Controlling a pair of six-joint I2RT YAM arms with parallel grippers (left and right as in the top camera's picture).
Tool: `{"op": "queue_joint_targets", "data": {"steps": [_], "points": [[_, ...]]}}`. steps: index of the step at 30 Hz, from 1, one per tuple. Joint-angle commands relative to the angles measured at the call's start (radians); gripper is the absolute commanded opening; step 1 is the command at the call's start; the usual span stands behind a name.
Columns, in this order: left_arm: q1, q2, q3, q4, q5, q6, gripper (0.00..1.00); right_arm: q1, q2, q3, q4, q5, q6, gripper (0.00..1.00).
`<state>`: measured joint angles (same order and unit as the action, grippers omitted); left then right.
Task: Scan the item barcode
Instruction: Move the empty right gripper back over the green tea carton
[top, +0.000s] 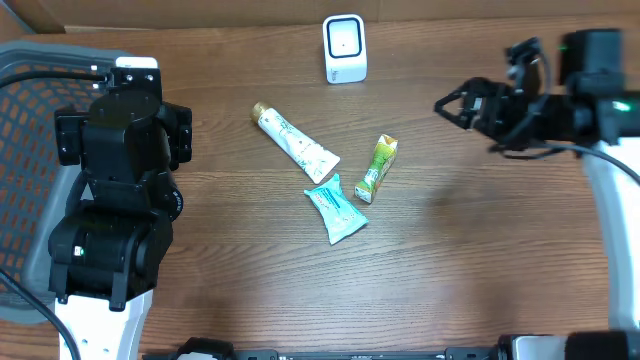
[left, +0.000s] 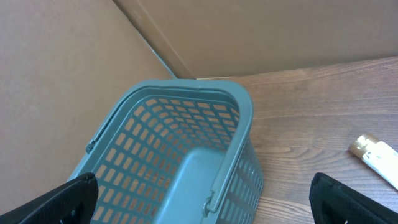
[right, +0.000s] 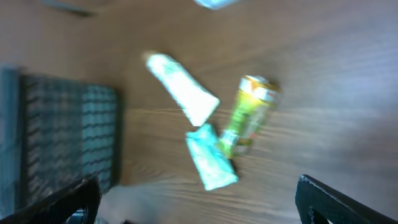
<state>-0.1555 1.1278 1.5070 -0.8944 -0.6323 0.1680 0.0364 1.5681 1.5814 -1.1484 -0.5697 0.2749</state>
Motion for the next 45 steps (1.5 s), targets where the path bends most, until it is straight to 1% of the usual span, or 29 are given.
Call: {"op": "queue_joint_targets", "data": {"steps": [1,6,12,16,18,24,28,39,45], "points": [[0.0,-0.009,0.001,0.004,0.002,0.008,1.0,0.079,0.077,-0.011,0.03,0.22,0.174,1.0],[0.0,-0.009,0.001,0.004,0.002,0.008,0.99,0.156,0.197,-0.011,0.077,0.285,0.306,1.0],[0.0,-0.009,0.001,0.004,0.002,0.008,0.99,0.208,0.296,-0.011,0.109,0.29,0.384,1.0],[0.0,-0.009,0.001,0.003,0.002,0.008,1.0,0.244,0.324,-0.011,0.152,0.332,0.385,1.0],[0.0,-0.009,0.001,0.002,0.002,0.008,1.0,0.264,0.339,-0.011,0.169,0.369,0.409,1.0],[0.0,-0.009,0.001,0.001,0.002,0.008,1.0,0.296,0.381,-0.011,0.214,0.372,0.411,1.0],[0.0,-0.009,0.001,0.001,0.002,0.008,1.0,0.307,0.415,-0.011,0.226,0.375,0.436,1.0],[0.0,-0.009,0.001,0.001,0.002,0.008,1.0,0.311,0.516,-0.011,0.262,0.416,0.433,1.0],[0.0,-0.009,0.001,0.001,0.002,0.008,1.0,0.312,0.536,-0.011,0.281,0.413,0.432,1.0]]}}
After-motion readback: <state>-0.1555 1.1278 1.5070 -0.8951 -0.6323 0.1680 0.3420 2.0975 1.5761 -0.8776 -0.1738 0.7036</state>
